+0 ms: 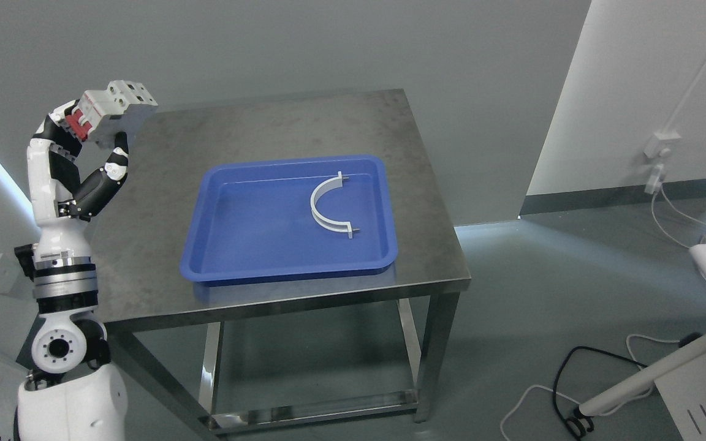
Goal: Place circuit breaker on shelf
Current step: 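Hold the breaker raised in the left hand while turning toward the bin shelf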
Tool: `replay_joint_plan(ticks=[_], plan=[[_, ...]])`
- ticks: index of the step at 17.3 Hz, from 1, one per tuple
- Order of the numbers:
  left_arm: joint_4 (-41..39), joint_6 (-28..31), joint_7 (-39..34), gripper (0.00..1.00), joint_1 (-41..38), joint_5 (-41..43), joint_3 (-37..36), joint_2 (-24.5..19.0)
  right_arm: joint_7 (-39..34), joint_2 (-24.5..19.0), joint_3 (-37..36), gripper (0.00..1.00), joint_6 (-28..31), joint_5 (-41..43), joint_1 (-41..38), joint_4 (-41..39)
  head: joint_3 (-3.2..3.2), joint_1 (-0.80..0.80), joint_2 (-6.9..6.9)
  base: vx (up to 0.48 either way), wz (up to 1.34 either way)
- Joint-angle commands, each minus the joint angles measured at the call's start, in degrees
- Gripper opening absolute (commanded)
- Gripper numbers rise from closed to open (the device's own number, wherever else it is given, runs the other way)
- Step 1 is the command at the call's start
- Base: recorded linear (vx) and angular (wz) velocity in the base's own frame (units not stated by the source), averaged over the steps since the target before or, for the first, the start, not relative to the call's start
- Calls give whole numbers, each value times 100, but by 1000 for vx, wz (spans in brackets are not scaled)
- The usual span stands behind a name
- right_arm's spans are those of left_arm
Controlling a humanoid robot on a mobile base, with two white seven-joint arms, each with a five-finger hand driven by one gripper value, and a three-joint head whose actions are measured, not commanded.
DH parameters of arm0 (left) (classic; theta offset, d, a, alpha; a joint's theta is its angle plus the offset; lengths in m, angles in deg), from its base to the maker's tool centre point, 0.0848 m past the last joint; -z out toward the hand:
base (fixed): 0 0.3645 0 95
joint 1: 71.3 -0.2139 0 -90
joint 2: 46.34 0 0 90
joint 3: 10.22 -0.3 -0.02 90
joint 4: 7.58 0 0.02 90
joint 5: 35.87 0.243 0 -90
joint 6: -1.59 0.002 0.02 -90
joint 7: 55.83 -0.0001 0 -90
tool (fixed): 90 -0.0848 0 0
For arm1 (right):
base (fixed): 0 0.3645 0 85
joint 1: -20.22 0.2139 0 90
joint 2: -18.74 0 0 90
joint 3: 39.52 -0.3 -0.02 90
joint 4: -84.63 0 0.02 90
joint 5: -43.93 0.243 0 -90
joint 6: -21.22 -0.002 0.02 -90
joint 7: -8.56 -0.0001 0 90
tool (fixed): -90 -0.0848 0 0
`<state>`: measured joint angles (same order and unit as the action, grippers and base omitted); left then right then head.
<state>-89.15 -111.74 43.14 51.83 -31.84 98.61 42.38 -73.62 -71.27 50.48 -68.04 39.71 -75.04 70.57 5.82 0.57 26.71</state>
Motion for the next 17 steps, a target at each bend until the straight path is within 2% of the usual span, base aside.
replay_joint_plan(ticks=[1, 11, 17], plan=[[-394, -5, -1, 14, -255, -78, 121, 28, 1, 100, 114, 100, 374, 0, -1, 0, 0, 0, 0, -188, -27], [-561, 13, -10, 14, -290, -87, 139, 28, 1, 100, 114, 100, 374, 0, -1, 0, 0, 0, 0, -262, -231], [-614, -58, 69, 14, -482, -78, 25, 28, 1, 100, 114, 100, 374, 0, -1, 0, 0, 0, 0, -262, 98]])
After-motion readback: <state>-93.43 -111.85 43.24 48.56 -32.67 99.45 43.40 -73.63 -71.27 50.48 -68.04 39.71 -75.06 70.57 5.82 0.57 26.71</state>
